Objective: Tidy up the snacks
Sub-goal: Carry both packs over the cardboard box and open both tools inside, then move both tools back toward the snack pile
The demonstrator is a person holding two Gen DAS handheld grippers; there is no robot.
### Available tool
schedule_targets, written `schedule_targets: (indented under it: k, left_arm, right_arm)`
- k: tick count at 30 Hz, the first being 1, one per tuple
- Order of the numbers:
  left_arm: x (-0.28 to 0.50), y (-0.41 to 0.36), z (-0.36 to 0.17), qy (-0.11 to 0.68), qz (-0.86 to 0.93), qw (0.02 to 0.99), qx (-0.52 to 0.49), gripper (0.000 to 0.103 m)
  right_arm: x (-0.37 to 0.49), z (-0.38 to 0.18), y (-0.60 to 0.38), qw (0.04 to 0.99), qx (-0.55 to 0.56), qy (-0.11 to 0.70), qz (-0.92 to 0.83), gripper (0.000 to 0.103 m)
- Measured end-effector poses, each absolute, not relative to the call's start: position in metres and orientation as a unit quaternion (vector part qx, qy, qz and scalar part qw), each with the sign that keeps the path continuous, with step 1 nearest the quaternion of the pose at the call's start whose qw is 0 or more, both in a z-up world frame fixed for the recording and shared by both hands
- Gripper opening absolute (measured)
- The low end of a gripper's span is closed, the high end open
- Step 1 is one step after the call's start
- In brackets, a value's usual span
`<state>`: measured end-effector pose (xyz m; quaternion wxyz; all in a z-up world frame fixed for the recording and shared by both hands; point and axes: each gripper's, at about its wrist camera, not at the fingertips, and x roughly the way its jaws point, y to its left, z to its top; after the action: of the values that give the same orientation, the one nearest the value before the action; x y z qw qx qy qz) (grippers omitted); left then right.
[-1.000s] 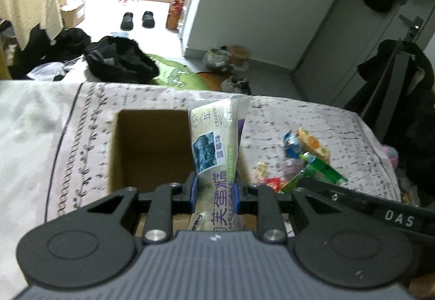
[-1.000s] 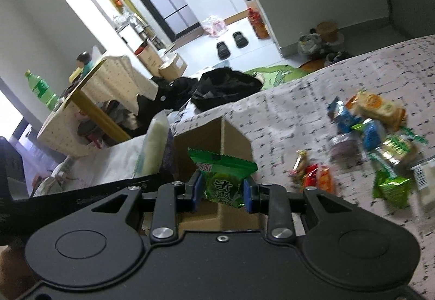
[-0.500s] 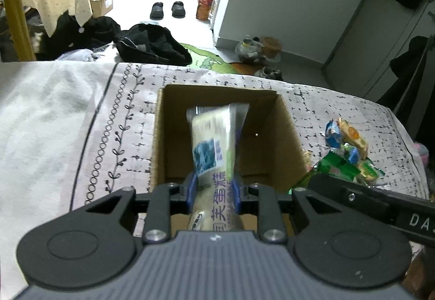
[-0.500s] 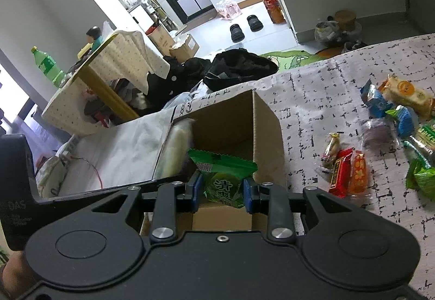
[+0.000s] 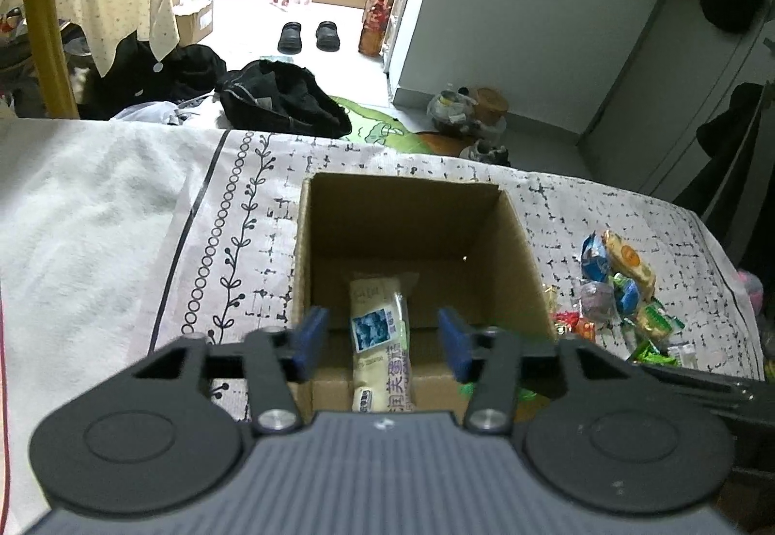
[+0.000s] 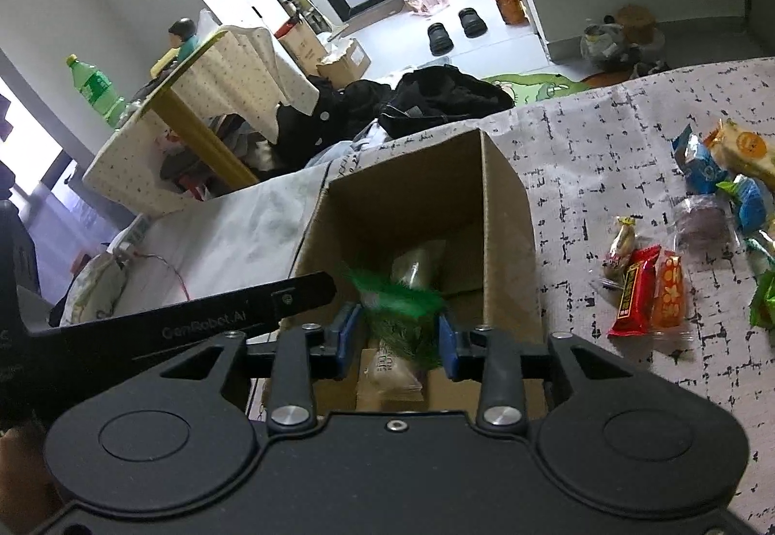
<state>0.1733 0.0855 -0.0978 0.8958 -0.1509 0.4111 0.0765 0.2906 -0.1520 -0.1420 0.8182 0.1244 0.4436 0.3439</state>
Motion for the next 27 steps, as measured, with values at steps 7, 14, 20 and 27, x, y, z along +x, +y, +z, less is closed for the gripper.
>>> schedule_targets:
  k: [7,14,20,27]
  left_arm:
    - [0.173,0.078,-0.093,0.409,0.068,0.898,-0.149,0.076]
    - [0.175,0.063,-0.088,0.403,0.06,0.901,-0.147,0.09]
    - [0.179,0.044,-0.084,0.388,0.036,0.909,-0.147,0.103]
    - [0.187,0.014,-0.082,0.388,-0.004,0.912,-0.131,0.103]
  right_arm:
    - [0.289,-0.13,-0.178,0.843,0.12,0.416,0.318,0.058]
    - [0.292,-0.138,-0.21,0.857,0.109,0.421,0.277,0.075]
    - [0.29,-0.141,-0.235,0.869,0.099,0.414,0.251,0.091]
    - [0.293,-0.14,-0.262,0.88,0.097,0.41,0.22,0.099]
